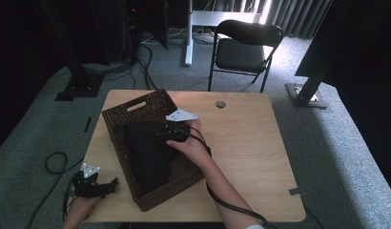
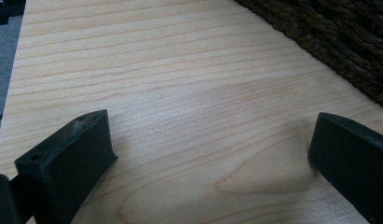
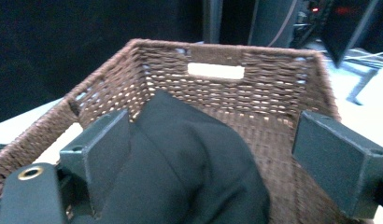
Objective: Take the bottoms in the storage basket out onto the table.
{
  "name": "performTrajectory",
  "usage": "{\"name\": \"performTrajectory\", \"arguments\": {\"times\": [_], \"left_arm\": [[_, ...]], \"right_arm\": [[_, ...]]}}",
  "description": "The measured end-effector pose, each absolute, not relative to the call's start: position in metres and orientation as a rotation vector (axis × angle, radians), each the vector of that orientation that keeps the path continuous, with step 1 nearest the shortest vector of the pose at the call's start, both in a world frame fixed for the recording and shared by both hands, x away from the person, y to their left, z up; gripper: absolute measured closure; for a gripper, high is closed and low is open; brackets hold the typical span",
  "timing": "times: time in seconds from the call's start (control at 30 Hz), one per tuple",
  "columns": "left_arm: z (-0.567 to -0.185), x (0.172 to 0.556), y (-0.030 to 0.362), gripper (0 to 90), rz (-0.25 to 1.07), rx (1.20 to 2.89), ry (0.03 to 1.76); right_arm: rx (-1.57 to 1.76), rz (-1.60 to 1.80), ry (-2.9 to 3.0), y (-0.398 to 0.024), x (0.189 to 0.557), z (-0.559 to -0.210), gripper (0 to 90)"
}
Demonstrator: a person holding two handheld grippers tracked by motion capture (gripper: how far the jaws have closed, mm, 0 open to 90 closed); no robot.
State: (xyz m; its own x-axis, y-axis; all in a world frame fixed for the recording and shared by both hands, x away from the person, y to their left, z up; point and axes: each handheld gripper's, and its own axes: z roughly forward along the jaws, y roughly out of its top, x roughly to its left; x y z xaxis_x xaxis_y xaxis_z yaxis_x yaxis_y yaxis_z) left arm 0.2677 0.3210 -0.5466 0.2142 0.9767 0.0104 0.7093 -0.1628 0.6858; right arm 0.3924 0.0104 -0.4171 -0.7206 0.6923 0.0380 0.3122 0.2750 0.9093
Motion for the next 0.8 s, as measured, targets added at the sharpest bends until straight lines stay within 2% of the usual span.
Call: {"name": "performTrajectory", "arguments": {"times": [0.47, 0.8], "left_arm": [[-0.547, 0.268, 0.321, 0.0, 0.625, 1.942, 1.555], [-0.547, 0.268, 0.321, 0.0, 0.625, 1.942, 1.555]], "right_arm": [[1.048, 1.362, 2.307, 0.05, 0.42, -0.436, 10.7], [1.199, 1.239, 2.386, 0.056, 0.434, -0.454, 10.7]]}}
